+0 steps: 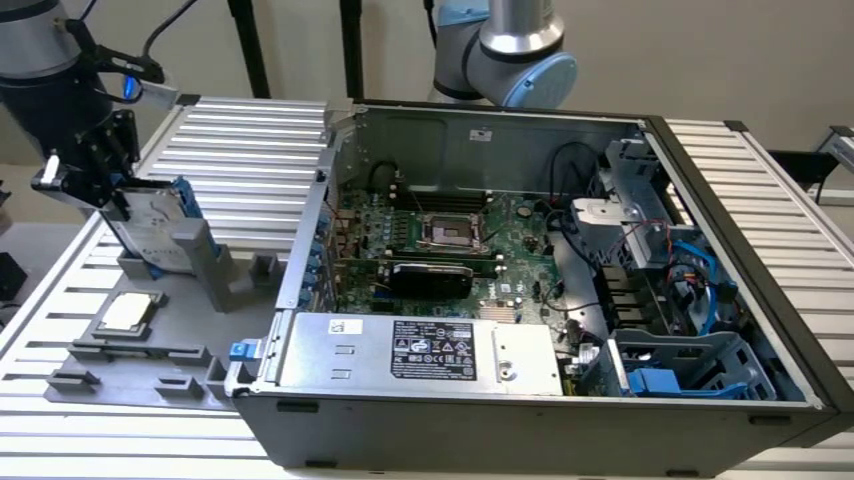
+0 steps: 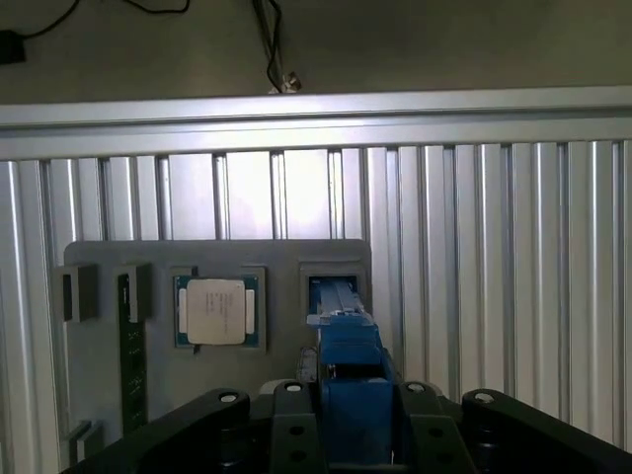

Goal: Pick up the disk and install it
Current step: 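Pick up the disk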

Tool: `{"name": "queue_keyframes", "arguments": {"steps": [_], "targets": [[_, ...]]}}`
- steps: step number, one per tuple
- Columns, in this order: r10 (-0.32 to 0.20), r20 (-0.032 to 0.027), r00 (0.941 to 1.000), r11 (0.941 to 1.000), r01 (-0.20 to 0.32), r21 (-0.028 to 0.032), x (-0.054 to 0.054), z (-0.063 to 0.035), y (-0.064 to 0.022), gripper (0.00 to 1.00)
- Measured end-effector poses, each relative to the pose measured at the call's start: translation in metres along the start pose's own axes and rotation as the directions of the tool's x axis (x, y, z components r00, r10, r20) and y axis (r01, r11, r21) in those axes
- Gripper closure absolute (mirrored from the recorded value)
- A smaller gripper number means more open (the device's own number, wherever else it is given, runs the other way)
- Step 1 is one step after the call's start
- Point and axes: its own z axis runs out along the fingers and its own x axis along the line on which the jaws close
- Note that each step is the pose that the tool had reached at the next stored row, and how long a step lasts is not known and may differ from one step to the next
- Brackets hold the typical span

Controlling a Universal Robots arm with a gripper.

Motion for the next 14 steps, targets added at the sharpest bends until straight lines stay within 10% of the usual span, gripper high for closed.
{"name": "queue_keyframes", "arguments": {"steps": [14], "targets": [[0.000, 0.0000, 1.0000, 1.0000, 0.000, -0.0001, -0.001, -0.0630, 0.0010, 0.67]]}}
